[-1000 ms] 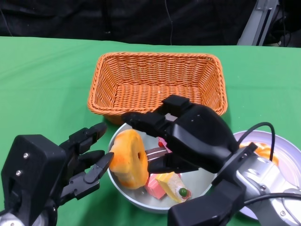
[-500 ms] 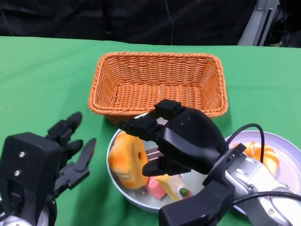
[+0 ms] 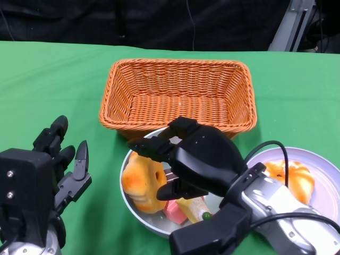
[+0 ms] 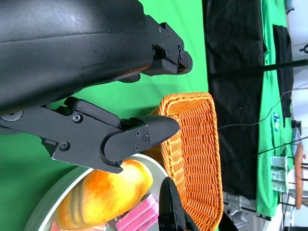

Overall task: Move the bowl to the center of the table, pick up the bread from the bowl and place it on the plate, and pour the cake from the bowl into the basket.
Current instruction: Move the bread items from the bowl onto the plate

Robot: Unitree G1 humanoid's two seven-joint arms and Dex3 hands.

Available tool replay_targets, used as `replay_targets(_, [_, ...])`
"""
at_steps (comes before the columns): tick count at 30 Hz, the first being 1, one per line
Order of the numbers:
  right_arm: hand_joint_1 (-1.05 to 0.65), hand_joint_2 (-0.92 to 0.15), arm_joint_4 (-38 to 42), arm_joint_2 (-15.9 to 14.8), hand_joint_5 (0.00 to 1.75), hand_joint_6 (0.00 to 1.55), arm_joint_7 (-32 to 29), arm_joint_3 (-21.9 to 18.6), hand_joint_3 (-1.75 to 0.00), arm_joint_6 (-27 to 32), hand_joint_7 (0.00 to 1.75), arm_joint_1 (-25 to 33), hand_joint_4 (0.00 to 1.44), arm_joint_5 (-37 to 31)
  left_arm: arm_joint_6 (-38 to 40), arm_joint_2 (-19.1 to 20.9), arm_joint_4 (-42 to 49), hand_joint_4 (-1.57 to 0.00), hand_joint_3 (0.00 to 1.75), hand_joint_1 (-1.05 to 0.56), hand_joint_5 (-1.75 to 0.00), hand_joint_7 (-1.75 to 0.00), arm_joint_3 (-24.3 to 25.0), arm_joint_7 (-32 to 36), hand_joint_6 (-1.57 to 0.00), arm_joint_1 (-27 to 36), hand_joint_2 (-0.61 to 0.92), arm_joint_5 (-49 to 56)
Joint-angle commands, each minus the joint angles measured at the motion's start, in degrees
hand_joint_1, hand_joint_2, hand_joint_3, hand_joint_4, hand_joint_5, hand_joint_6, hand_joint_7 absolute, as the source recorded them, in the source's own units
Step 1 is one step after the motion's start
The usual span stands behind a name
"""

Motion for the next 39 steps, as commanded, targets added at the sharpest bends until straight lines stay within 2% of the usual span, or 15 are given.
replay_targets(1, [-0.47, -0.91, 3.3, 1.0, 0.54, 0.47, -2.8, 0.9, -0.02, -0.2, 0.01, -2.1, 0.37, -0.2, -1.6, -0.5, 0.5, 0.00, 0.72, -0.47, -0.52, -0.01, 0.3, 1.2, -0.25, -0.3, 0.92, 0.7])
replay_targets(4, [-0.43, -0.90, 6.9, 1.9, 0.53, 0.47, -5.7, 2.1, -0.01, -0.3, 0.01, -3.6, 0.38, -1.1, -2.3, -1.2, 0.8, 0.00, 0.71, -0.46, -0.59, -0.02, 0.4, 1.9, -0.28, -0.3, 0.92, 0.9])
replay_targets(13, [-0.37, -0.89, 13.7, 3.2, 0.52, 0.48, -11.7, 4.4, 0.00, -1.8, 0.01, -6.5, 0.41, -1.3, -2.9, -1.9, 1.0, 0.00, 0.71, -0.46, -0.50, -0.01, 0.2, 1.7, -0.27, -0.2, 0.92, 1.3])
replay_targets(17, [-0.30, -0.89, 16.0, 3.5, 0.60, 0.65, -15.5, 4.5, -0.01, -3.3, 0.09, -7.1, 0.56, -0.9, -3.0, -2.1, 0.8, -0.01, 0.71, -0.46, -0.51, -0.01, 0.0, 1.8, -0.27, -0.1, 0.92, 1.5])
replay_targets(18, [-0.28, -0.91, 16.8, 3.2, 0.76, 0.88, -17.1, 4.4, -0.06, -4.6, 0.21, -7.3, 0.78, -0.5, -3.0, -2.4, 0.6, -0.01, 0.72, -0.45, -0.52, -0.02, 0.1, 1.8, -0.28, 0.0, 0.92, 1.3])
replay_targets(19, [-0.27, -0.91, 18.0, 3.1, 0.90, 0.98, -19.3, 4.2, -0.08, -6.3, 0.26, -7.5, 0.85, -0.1, -3.1, -2.6, 0.4, -0.01, 0.72, -0.44, -0.53, -0.02, 0.1, 1.7, -0.28, 0.0, 0.92, 1.1])
replay_targets(20, [-0.25, -0.92, 18.9, 3.0, 1.28, 1.07, -20.9, 4.1, -0.09, -7.5, 0.39, -7.7, 0.89, 0.2, -3.1, -2.7, 0.3, 0.00, 0.73, -0.43, -0.52, -0.01, 0.1, 1.6, -0.28, 0.1, 0.92, 0.9])
replay_targets(21, [-0.24, -0.92, 19.5, 2.8, 1.55, 1.03, -21.6, 4.1, -0.11, -8.2, 0.64, -7.9, 0.90, 0.5, -3.1, -2.9, 0.3, 0.00, 0.73, -0.43, -0.52, -0.02, 0.2, 1.6, -0.28, 0.1, 0.92, 0.7])
replay_targets(22, [-0.25, -0.92, 19.7, 2.5, 1.65, 1.00, -21.8, 4.1, -0.12, -8.6, 0.74, -7.9, 0.93, 0.6, -3.0, -3.2, 0.2, 0.00, 0.72, -0.43, -0.51, -0.02, 0.4, 1.7, -0.29, 0.0, 0.92, 0.6])
replay_targets(27, [-0.24, -0.90, 19.0, 1.0, 1.74, 0.97, -22.6, 4.0, -0.17, -9.8, 0.86, -7.6, 1.00, 0.7, -3.1, -3.3, 0.0, 0.00, 0.72, -0.42, -0.48, -0.02, 0.5, 1.4, -0.29, 0.1, 0.92, 0.6])
replay_targets(30, [-0.23, -0.87, 18.5, 0.6, 1.75, 0.86, -22.8, 3.5, -0.21, -10.7, 1.13, -7.1, 1.01, 1.4, -3.2, -3.2, 0.0, 0.00, 0.73, -0.42, -0.46, -0.02, 0.4, 1.3, -0.29, 0.2, 0.92, 0.9])
replay_targets(32, [-0.22, -0.81, 17.8, 0.1, 1.75, 0.75, -23.8, 2.9, -0.39, -11.9, 1.52, -6.5, 1.01, 2.0, -3.3, -3.0, 0.0, 0.00, 0.74, -0.42, -0.46, -0.02, 0.3, 1.1, -0.29, 0.2, 0.92, 1.0])
replay_targets(33, [-0.21, -0.66, 17.6, 0.0, 1.75, 0.73, -24.6, 2.7, -0.73, -12.3, 1.65, -6.3, 1.01, 2.2, -3.3, -3.0, 0.0, 0.00, 0.74, -0.42, -0.47, -0.02, 0.4, 1.0, -0.29, 0.2, 0.92, 0.9])
replay_targets(36, [-0.18, -0.48, 16.3, -0.6, 1.75, 0.73, -27.0, 2.1, -1.05, -12.9, 1.74, -5.7, 1.03, 1.7, -3.2, -3.0, 0.0, 0.00, 0.75, -0.43, -0.47, -0.01, 0.4, 0.9, -0.29, 0.2, 0.92, 0.9])
replay_targets(39, [-0.13, -0.38, 14.3, -1.5, 1.75, 0.74, -28.4, 1.7, -1.12, -13.3, 1.75, -5.1, 1.04, 1.3, -3.3, -2.5, 0.2, 0.00, 0.74, -0.43, -0.46, -0.01, 0.3, 0.7, -0.29, 0.3, 0.92, 1.1])
